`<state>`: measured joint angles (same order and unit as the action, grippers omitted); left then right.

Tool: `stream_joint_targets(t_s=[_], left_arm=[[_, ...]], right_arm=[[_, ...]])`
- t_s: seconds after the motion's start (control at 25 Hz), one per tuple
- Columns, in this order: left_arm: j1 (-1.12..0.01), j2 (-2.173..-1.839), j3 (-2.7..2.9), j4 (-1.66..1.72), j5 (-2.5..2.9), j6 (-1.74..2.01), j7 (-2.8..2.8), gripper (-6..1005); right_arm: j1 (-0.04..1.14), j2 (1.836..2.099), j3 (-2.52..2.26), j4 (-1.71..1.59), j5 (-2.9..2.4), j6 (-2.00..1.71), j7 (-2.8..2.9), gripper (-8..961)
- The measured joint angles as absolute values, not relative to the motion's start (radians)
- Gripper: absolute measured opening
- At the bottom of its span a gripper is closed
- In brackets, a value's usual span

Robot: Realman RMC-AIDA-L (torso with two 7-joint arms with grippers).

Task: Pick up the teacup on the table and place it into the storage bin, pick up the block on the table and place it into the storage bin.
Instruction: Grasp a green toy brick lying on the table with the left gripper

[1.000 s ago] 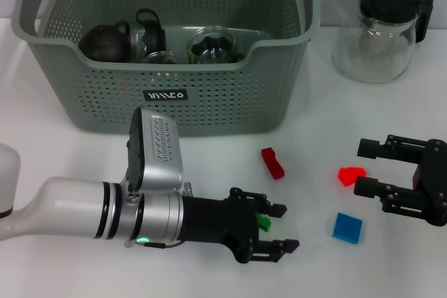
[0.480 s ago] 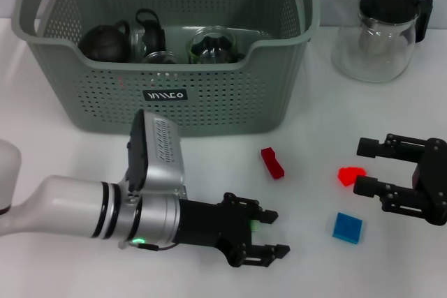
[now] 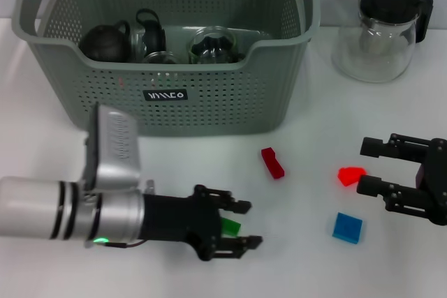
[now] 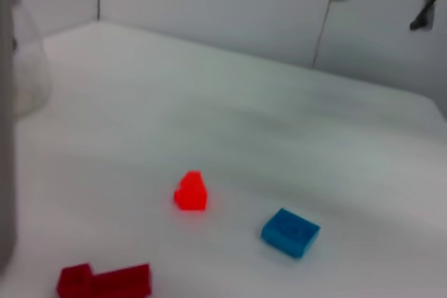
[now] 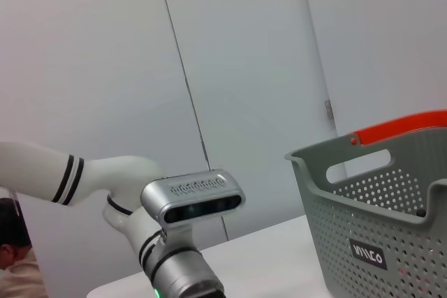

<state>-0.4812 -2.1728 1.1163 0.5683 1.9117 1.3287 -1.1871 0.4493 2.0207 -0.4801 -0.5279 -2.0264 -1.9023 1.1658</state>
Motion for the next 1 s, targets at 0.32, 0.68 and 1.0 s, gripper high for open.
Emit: stream_joint_targets(t_s=[0.32,0.68,1.0], left_arm=[[-0.411,-2.173,1.055,0.593,1.914,1.294,-1.130,608],[-0.390,-2.176,1.050,0.576,1.917,1.280,-1.110,608],[-0.388,-2.178,1.048,0.540,1.906,1.249,-1.017,605]], right_arm=[[0.453,2.020,-0.480,-0.528,-2.026,-1.902,1.166,675],[0.455,2.020,-0.480,-0.528,-2.026,-1.902,1.167,675],[0.455,2.020,-0.480,-0.528,-2.027,-1.899,1.167,674]])
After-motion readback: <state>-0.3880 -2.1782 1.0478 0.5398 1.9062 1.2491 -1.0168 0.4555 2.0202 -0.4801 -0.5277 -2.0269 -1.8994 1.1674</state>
